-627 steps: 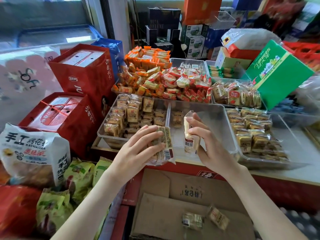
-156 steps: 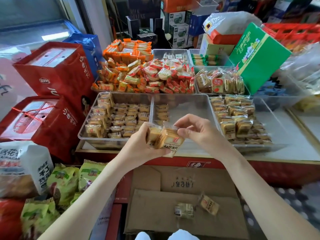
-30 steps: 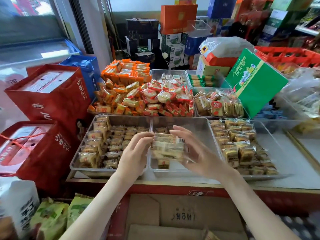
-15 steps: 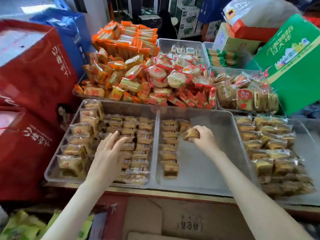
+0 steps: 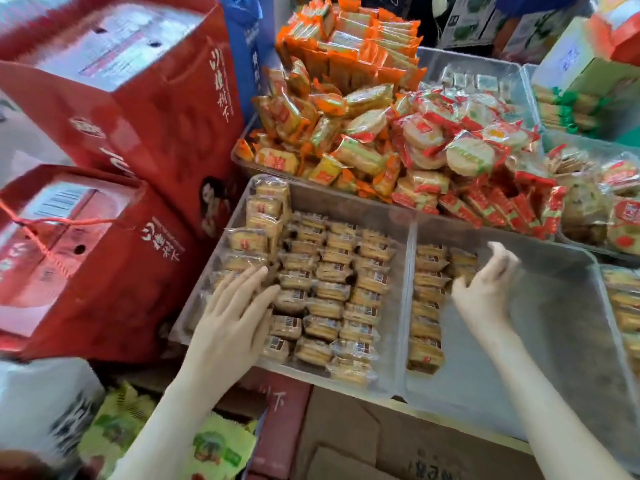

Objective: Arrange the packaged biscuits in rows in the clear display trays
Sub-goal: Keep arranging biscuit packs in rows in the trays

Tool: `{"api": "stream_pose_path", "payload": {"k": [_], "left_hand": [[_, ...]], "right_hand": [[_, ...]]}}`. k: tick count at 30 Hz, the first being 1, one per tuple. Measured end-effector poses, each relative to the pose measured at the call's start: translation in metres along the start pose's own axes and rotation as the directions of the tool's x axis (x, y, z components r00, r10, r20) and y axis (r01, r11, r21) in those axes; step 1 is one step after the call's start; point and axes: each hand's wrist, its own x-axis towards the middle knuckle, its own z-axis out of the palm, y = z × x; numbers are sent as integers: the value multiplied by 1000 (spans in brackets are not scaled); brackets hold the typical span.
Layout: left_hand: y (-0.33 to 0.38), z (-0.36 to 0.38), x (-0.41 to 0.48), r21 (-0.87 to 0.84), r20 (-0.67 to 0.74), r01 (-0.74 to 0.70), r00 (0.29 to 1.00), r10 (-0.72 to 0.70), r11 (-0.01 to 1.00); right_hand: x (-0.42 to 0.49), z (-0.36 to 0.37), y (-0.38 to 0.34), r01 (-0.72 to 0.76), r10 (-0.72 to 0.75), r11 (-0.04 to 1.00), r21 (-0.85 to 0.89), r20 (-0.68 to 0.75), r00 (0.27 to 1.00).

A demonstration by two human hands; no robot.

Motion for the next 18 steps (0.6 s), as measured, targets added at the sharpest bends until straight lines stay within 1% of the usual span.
{"api": "stream_pose_path", "payload": {"k": [1, 2, 3, 4, 5, 6, 7, 8, 10, 12, 13, 15, 17, 18], "left_hand": [[-6, -4, -5, 14, -29, 49, 998, -49, 999], [-13, -8, -11, 38, -47, 99, 994, -98, 994], [-19, -11, -16, 69, -51, 149, 988, -145, 987], [-25, -12, -23, 100, -50, 191, 981, -187, 976], [-30, -13, -29, 121, -45, 224, 974, -220, 967], [-35, -13, -33, 134, -39, 247, 969, -244, 960], [-38, -13, -38, 142, -27, 262, 965, -260, 955], [-40, -11, -42, 150, -17, 266, 964, -267, 952], [-43, -8, -48, 163, -12, 262, 965, -263, 951], [-43, -4, -52, 148, -12, 282, 959, -284, 948], [-42, -2, -53, 127, -9, 304, 952, -306, 944], [-40, 1, -54, 85, 2, 349, 937, -351, 933], [-40, 3, -54, 55, 24, 366, 930, -367, 929], [-40, 3, -55, 44, 34, 361, 931, -363, 932]], "right_hand": [[-8, -6, -31, 61, -60, 994, 88, -16, 998], [-19, -11, -66, 125, -134, 975, 182, 38, 990], [-32, -13, -99, 203, -249, 941, 272, 147, 957], [-48, -13, -131, 277, -383, 895, 348, 284, 879], [-64, -9, -157, 348, -506, 846, 404, 403, 763], [-80, 0, -179, 410, -596, 799, 441, 483, 642], [-93, 12, -197, 454, -646, 763, 460, 523, 556], [-103, 24, -212, 482, -666, 745, 460, 540, 514], [-114, 45, -233, 541, -683, 726, 424, 537, 496], [-119, 58, -242, 590, -674, 727, 352, 531, 514], [-121, 61, -244, 591, -665, 735, 333, 526, 531], [-124, 61, -244, 571, -659, 744, 346, 520, 543], [-127, 57, -245, 524, -666, 743, 417, 539, 516], [-128, 54, -244, 472, -658, 752, 460, 566, 496]]}}
